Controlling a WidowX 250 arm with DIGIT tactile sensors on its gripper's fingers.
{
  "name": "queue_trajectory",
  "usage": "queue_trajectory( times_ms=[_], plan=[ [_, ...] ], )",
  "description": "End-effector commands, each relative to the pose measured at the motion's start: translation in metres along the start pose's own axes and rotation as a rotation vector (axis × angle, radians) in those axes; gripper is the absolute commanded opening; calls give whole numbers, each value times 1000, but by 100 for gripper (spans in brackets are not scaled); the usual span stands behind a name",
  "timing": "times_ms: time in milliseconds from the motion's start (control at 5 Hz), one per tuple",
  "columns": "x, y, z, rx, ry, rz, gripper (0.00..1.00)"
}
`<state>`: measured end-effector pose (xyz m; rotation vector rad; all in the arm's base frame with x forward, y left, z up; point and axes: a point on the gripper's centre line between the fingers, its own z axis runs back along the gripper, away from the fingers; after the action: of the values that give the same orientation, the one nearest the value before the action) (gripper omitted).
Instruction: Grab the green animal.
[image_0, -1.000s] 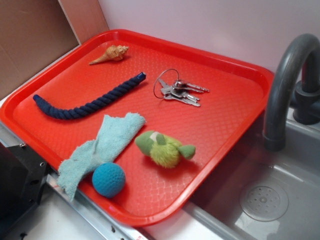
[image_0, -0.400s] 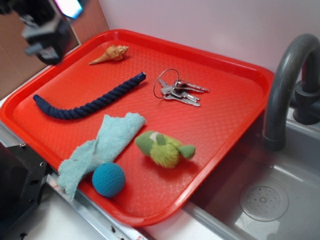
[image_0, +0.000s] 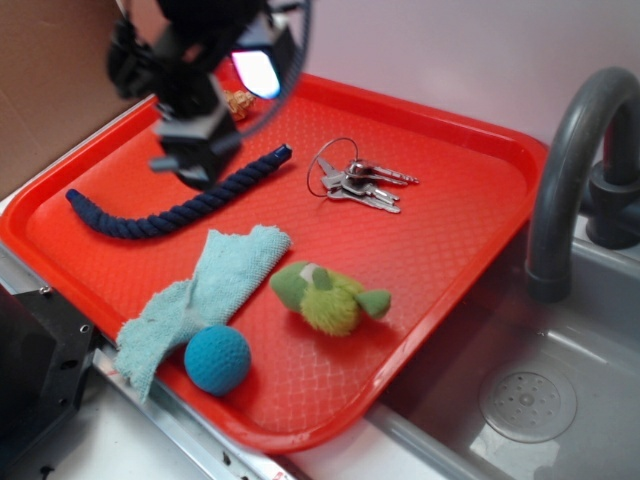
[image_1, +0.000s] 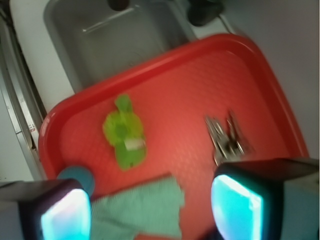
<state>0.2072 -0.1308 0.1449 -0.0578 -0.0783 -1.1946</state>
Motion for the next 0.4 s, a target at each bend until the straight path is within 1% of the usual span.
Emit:
queue_trajectory(
  times_ms=[0,200],
  plan=[
    [16,-18,-41,-51,51,-126,100],
    [16,-26,-65,-79,101,-149,100]
  ],
)
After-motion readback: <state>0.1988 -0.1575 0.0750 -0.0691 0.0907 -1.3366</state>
